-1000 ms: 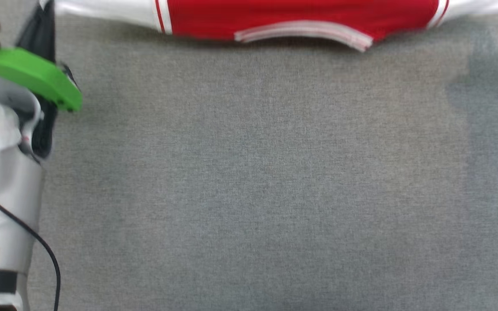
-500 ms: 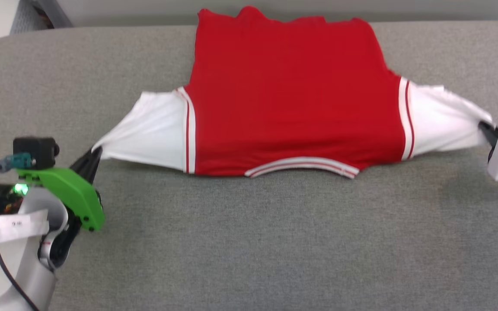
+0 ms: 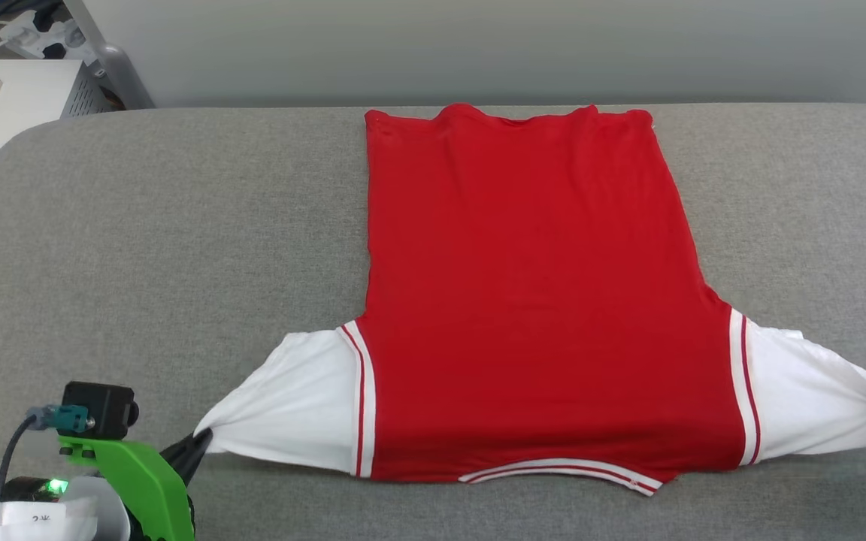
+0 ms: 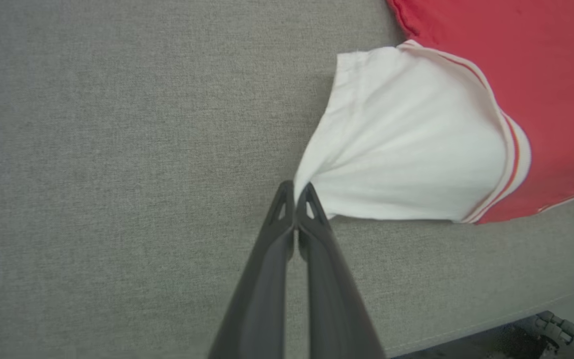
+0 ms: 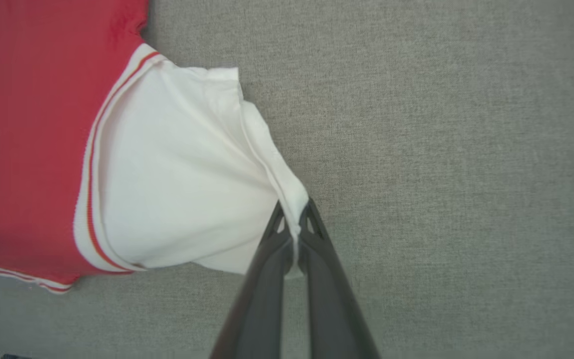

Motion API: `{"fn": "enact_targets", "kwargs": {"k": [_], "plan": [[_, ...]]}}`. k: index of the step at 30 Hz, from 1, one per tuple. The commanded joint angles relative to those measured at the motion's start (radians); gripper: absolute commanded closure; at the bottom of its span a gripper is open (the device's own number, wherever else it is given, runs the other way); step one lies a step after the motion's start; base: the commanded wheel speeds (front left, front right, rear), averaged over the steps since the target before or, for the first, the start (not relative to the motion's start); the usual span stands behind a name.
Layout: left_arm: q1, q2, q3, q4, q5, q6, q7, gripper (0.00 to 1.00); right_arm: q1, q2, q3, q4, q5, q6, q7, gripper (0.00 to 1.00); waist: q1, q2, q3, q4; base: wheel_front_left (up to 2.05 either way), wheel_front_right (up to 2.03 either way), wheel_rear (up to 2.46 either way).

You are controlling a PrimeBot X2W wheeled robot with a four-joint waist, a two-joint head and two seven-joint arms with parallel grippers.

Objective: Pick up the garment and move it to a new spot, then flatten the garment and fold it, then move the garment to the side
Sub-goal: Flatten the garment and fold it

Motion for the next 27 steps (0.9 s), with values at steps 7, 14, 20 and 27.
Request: {"fn": "enact_targets", "kwargs": {"k": [7, 14, 20, 27], "plan": [[0.026, -0.002, -0.027, -0.074, -0.035, -0.005, 0.035, 1.00, 0.072, 0.078, -0.077, -0.117, -0.035, -0.002, 0.122, 1.00, 0.0001, 0.0000, 0.024, 0.008, 0.00, 0.00, 0.00], [0.043, -0.022, -0.071, -0.171, -0.067, -0.021, 0.072, 1.00, 0.075, 0.079, -0.088, -0.201, -0.046, -0.002, 0.179, 0.00, 0.0001, 0.0000, 0.069, 0.028, 0.00, 0.00, 0.00], [0.034, -0.010, -0.096, -0.261, -0.057, -0.008, 0.119, 1.00, -0.022, 0.087, -0.085, -0.305, -0.011, -0.002, 0.252, 0.00, 0.0001, 0.0000, 0.164, 0.061, 0.00, 0.00, 0.00], [0.002, 0.007, -0.119, -0.350, -0.020, 0.001, 0.156, 1.00, -0.290, 0.068, -0.053, -0.328, -0.023, -0.002, 0.393, 0.00, 0.0001, 0.0000, 0.313, 0.127, 0.00, 0.00, 0.00]]}}
